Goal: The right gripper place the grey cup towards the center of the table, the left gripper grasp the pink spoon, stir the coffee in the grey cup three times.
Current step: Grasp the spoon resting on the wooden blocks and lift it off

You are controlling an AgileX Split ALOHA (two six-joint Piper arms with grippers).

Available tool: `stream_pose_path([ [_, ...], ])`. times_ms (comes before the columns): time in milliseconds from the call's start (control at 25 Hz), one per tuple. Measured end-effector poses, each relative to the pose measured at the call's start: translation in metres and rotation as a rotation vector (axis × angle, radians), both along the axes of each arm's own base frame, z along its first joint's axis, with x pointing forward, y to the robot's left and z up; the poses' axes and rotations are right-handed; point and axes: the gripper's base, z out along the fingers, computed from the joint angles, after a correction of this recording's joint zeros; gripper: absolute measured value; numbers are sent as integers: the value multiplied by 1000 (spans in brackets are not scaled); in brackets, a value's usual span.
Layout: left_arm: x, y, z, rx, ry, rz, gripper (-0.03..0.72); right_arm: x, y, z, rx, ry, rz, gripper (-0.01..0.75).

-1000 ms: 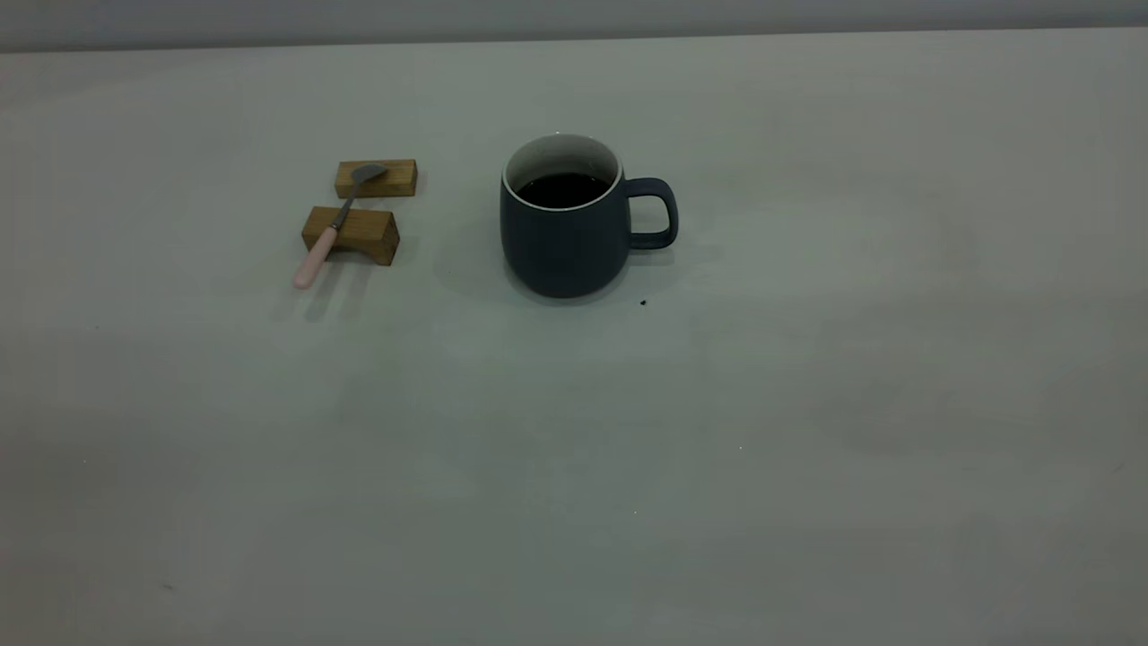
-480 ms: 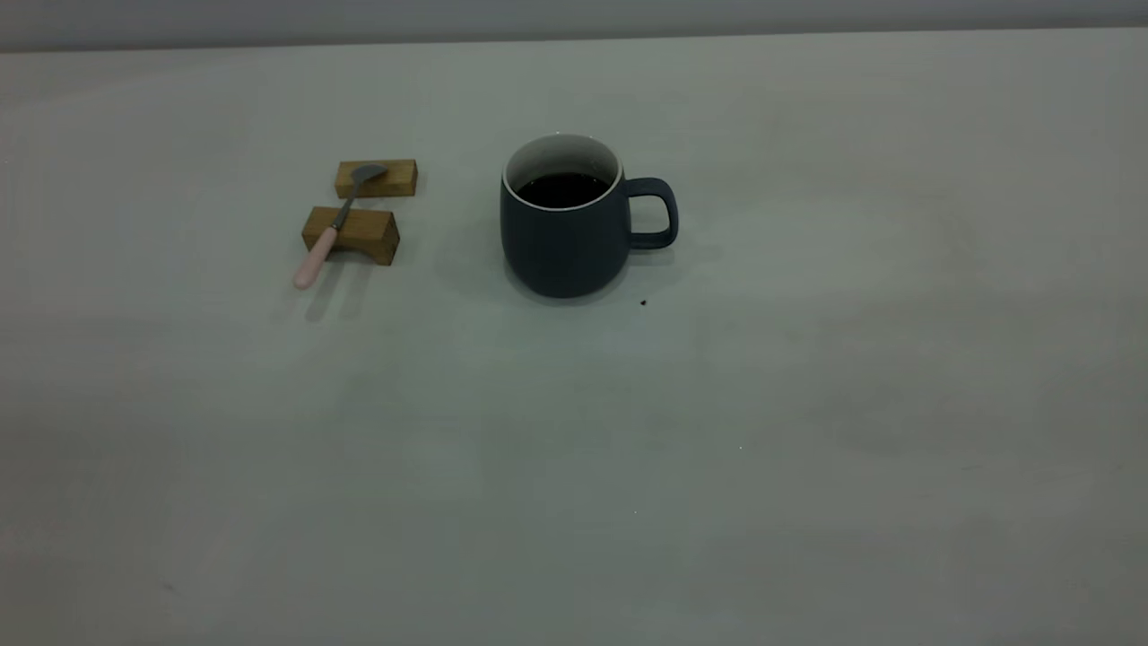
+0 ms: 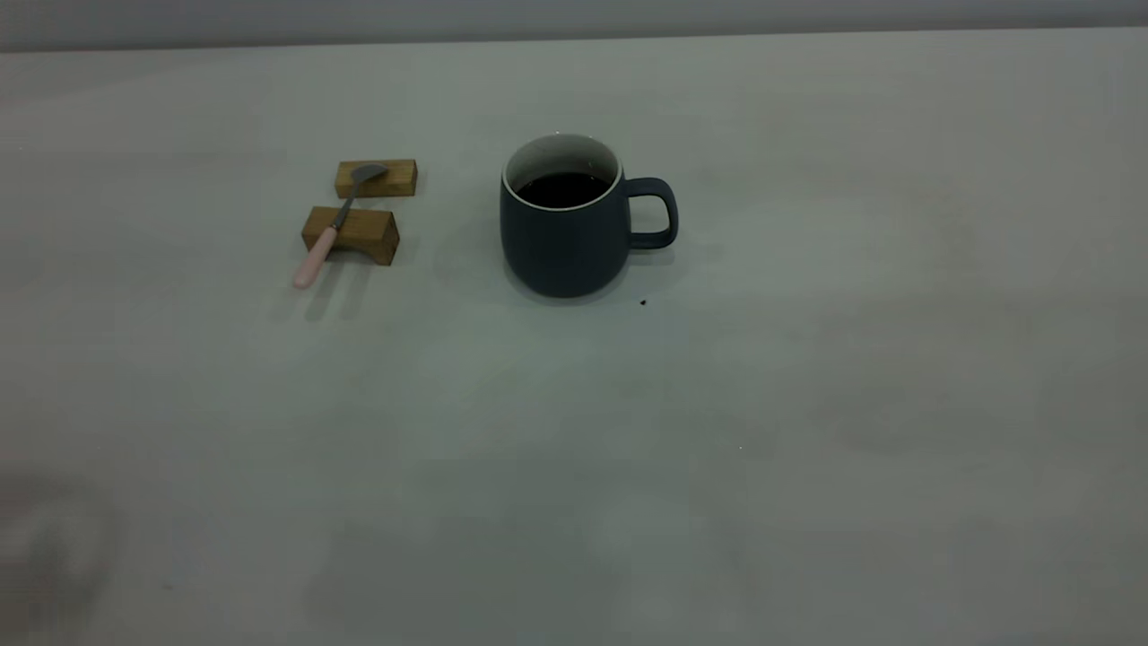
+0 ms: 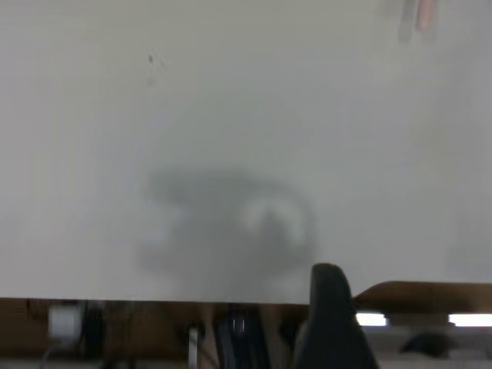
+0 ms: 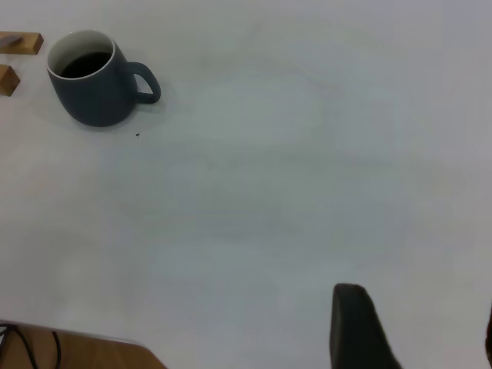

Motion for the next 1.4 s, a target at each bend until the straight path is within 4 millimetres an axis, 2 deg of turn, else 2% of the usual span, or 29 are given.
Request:
stream_pose_path([
  [80,28,-1,-10,-3,55,-2,591,0,0,0,0,0,0,438],
  [240,79,-4,-41,-23,137,2,590,0,0,0,0,0,0,438],
  [440,133,-10,-98,-62,274,15,590,0,0,0,0,0,0,438],
  [640,178,-30,-150,-60,349,-27,590,0,0,0,0,0,0,438],
  [760,196,-43,-170,-59,357,-52,590,0,0,0,0,0,0,438],
  [1080,234,-81,-206,-49,338,-127,590,0,0,0,0,0,0,438],
  [1400,250,-87,-237,-50,361,-111,590,0,0,0,0,0,0,438],
])
